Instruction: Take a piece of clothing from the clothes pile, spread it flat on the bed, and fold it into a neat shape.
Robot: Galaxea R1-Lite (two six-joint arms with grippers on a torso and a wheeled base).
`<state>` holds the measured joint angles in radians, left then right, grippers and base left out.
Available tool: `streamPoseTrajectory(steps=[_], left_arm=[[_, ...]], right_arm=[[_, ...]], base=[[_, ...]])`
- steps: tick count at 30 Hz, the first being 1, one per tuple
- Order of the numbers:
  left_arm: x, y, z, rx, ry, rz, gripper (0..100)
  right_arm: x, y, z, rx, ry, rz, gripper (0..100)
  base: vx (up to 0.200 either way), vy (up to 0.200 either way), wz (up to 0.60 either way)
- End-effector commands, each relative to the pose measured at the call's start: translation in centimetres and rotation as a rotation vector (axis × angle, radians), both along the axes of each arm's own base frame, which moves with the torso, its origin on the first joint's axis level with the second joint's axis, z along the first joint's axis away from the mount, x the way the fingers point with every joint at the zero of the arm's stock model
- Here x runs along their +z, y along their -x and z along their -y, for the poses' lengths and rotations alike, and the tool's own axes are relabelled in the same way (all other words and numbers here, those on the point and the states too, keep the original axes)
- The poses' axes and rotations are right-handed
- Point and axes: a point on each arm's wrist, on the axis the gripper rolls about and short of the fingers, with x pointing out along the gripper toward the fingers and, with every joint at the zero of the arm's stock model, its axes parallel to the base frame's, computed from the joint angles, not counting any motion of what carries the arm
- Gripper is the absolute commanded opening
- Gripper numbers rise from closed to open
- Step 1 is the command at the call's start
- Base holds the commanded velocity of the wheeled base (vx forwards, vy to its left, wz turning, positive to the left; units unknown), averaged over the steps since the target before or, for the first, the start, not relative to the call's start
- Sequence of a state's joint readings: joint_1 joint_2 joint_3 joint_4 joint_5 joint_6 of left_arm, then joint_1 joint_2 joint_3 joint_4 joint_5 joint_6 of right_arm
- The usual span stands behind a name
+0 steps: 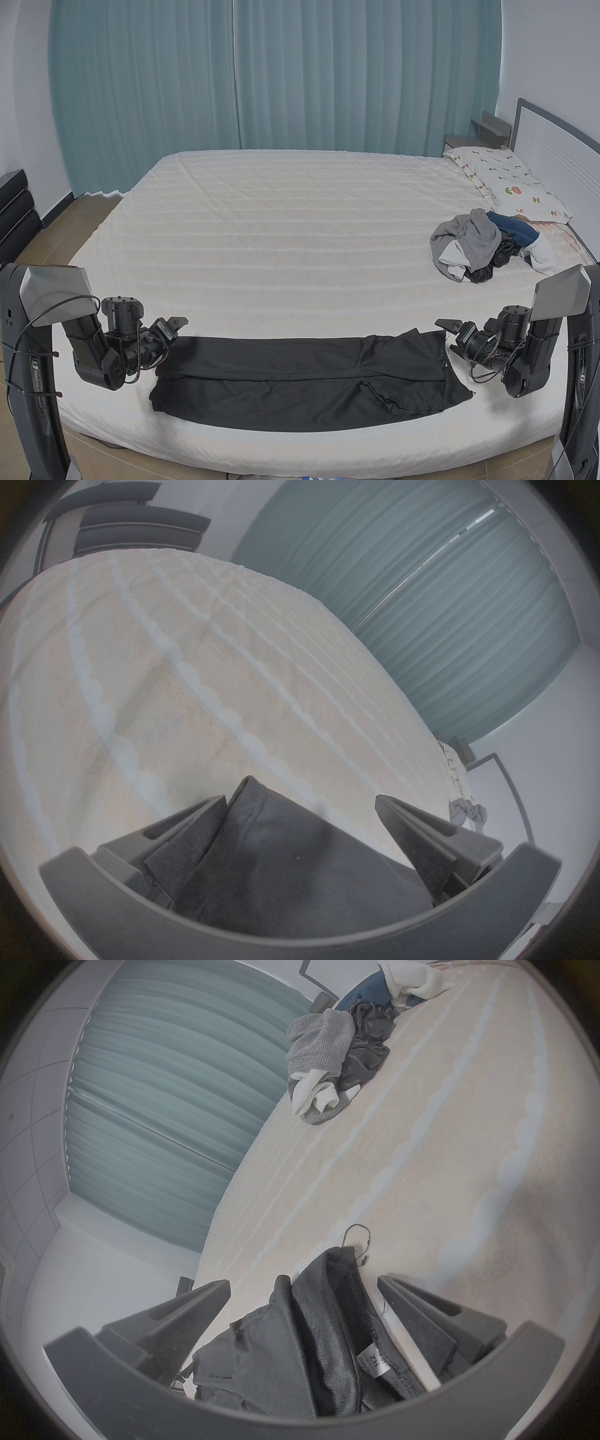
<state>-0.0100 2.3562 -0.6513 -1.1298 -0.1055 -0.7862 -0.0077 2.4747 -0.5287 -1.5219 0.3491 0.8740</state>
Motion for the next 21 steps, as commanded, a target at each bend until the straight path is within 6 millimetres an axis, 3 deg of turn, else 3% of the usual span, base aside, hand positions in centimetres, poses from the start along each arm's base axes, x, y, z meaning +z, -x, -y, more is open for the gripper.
streamPoseTrajectory(steps=[1, 11, 12, 15, 16, 21], left_arm=[[-1.17, -0.01, -0.09, -0.003, -0.018, -0.029, 100], [-1.53, 0.27, -0.20, 0.000, -0.018, -0.041, 100], [-1.57, 0.27, -0.21, 0.002, -0.019, -0.041, 0], [-1.56, 0.34, -0.21, 0.008, -0.016, -0.043, 0], [-1.50, 0.33, -0.21, 0.012, -0.009, -0.043, 0], [-1.38, 0.25, -0.22, 0.032, 0.012, -0.036, 0]], right_arm=[[-0.12, 0.00, 0.00, -0.001, 0.000, -0.003, 100], [-0.11, 0.00, -0.40, 0.009, 0.003, 0.000, 100], [-0.12, -0.10, -0.45, 0.010, 0.001, 0.002, 100], [-0.33, -0.17, -0.43, -0.001, 0.008, 0.000, 100], [-0.37, -0.20, -0.47, -0.003, 0.011, 0.000, 0], [-0.43, -0.29, -0.62, -0.002, 0.014, 0.002, 0]], base=[[0.000, 0.000, 0.00], [0.000, 0.000, 0.00], [0.000, 0.000, 0.00], [0.000, 0.000, 0.00], [0.000, 0.000, 0.00], [0.000, 0.000, 0.00]])
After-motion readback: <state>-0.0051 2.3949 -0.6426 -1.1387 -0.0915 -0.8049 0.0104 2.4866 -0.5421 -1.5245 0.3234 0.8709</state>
